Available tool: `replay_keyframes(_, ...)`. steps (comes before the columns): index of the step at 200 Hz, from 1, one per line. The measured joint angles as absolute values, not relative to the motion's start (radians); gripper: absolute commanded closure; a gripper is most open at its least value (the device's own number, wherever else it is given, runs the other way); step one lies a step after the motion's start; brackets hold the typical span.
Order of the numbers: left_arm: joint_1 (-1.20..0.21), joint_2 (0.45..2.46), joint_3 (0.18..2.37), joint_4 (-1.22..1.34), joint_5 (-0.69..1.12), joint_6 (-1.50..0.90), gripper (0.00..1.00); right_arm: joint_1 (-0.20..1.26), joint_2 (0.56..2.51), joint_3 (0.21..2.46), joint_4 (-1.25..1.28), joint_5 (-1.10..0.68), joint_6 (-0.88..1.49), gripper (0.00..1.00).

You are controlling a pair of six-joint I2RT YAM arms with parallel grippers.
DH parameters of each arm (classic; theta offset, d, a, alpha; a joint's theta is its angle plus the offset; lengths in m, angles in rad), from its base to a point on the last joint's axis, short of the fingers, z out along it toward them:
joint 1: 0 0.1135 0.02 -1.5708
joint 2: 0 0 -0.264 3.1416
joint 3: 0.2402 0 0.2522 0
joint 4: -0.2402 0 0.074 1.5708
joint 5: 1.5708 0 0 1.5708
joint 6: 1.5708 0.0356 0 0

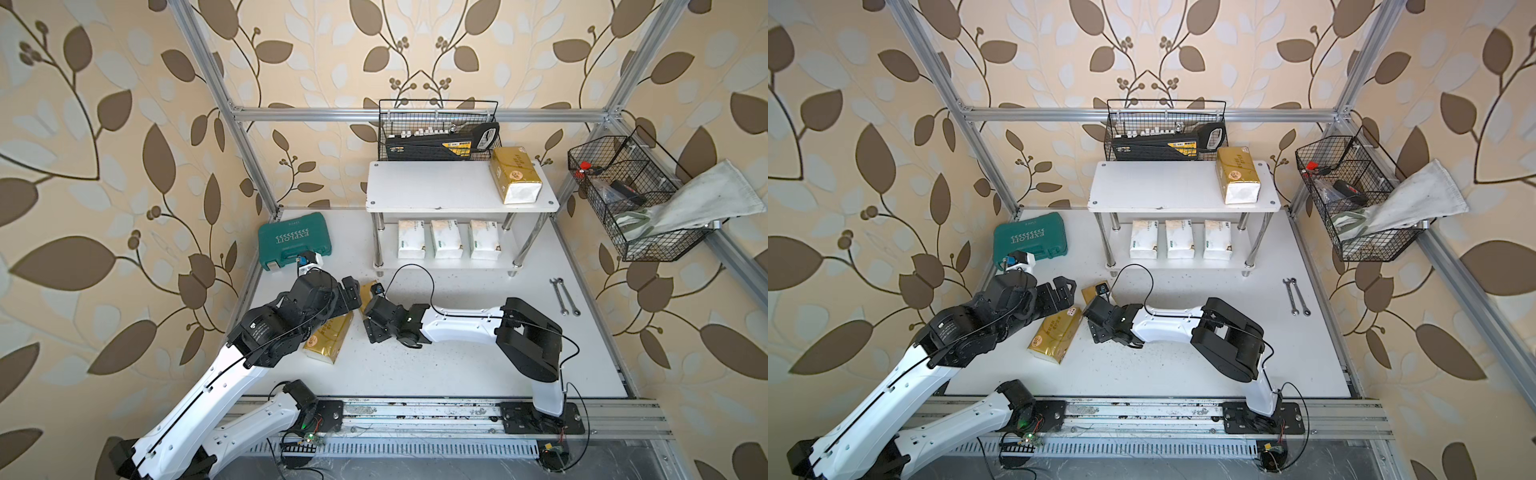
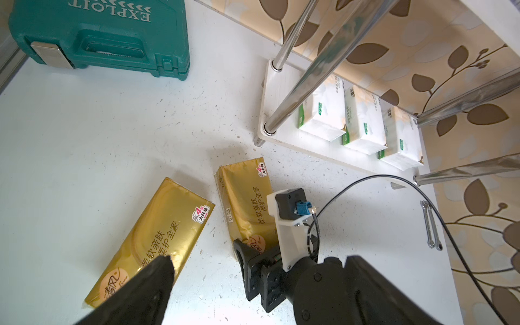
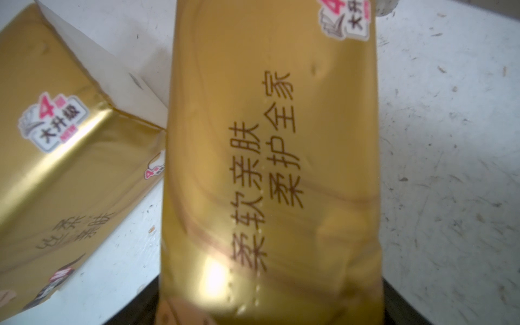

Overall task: Place the tissue boxes on the shelf by color
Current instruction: Pick up the box of tissues from the center of the board.

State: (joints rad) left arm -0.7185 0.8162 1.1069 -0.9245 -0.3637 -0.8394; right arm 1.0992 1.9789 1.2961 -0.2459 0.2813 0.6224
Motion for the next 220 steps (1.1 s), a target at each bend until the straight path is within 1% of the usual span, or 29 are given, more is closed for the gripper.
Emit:
replay_keyframes(30,-0.719,0.797,1.107,-0.902,-0.365,-0.837,0.01,1.100,1.912,1.223,-0.250,0.250,0.613,0.25)
replay_keyframes(57,-0.719,0.789,1.107,-0.880,-0.363,-0.829,0.01,1.109,1.826,1.169,-0.297,0.239,0.612,0.25)
replay_keyframes(95,-0.719,0.833,1.121,-0.859,-0.326,-0.790,0.01,1.134,1.687,1.151,-0.363,0.244,0.616,0.26)
replay_keyframes(171,-0.719,0.963,1.271,-0.797,-0.173,-0.746,0.01,1.143,1.424,1.164,-0.527,0.332,0.640,0.27)
replay_keyframes(220,-0.719,1.008,1.375,-0.785,-0.145,-0.739,0.01,1.135,1.326,1.287,-0.666,0.415,0.628,0.27)
